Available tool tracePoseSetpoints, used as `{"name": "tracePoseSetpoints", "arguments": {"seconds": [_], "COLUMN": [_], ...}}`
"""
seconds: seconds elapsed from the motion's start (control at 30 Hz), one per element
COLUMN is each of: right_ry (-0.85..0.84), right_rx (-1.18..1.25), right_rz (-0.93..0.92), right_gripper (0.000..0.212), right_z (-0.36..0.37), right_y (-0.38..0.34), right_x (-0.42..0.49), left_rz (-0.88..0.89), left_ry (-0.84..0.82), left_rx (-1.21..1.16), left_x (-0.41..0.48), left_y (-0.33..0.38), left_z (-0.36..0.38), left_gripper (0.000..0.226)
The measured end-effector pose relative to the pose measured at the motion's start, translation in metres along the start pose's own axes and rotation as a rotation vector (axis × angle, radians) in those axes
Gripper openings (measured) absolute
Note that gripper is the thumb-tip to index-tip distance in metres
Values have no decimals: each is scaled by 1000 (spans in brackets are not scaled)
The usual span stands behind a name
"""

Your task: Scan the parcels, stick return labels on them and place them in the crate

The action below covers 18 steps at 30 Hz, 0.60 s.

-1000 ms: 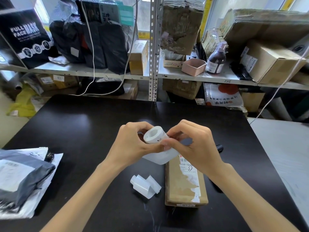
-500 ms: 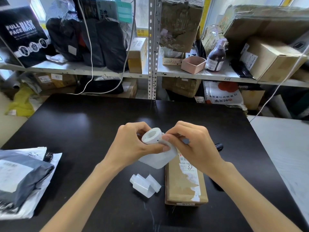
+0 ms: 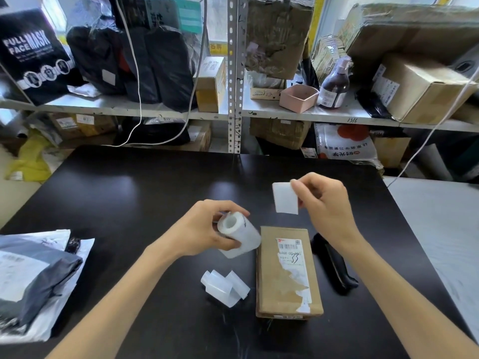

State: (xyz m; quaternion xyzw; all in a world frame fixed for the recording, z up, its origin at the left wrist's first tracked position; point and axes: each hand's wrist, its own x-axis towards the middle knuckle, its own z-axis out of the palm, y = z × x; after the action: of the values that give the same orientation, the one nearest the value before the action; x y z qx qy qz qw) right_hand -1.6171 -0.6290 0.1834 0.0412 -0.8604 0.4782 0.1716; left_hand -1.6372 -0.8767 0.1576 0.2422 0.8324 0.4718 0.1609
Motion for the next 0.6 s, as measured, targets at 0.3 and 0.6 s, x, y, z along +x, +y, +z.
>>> {"name": "tracePoseSetpoints", "arguments": {"seconds": [0.3,0.6], "right_ry": [84,61], "right_rx": [-100,-132], "right_rz": [190,204], "right_gripper": [26,22], "right_z": [10,10], "right_y": [33,39], "right_x": [-13,-9], "left_rz": [-262,-363], "left_ry": [-22,-127], "left_rx": [523,532], "left_x": [68,67], "left_y": [-82,-103], "left_z": [42,50], "left_gripper": [43,66]}}
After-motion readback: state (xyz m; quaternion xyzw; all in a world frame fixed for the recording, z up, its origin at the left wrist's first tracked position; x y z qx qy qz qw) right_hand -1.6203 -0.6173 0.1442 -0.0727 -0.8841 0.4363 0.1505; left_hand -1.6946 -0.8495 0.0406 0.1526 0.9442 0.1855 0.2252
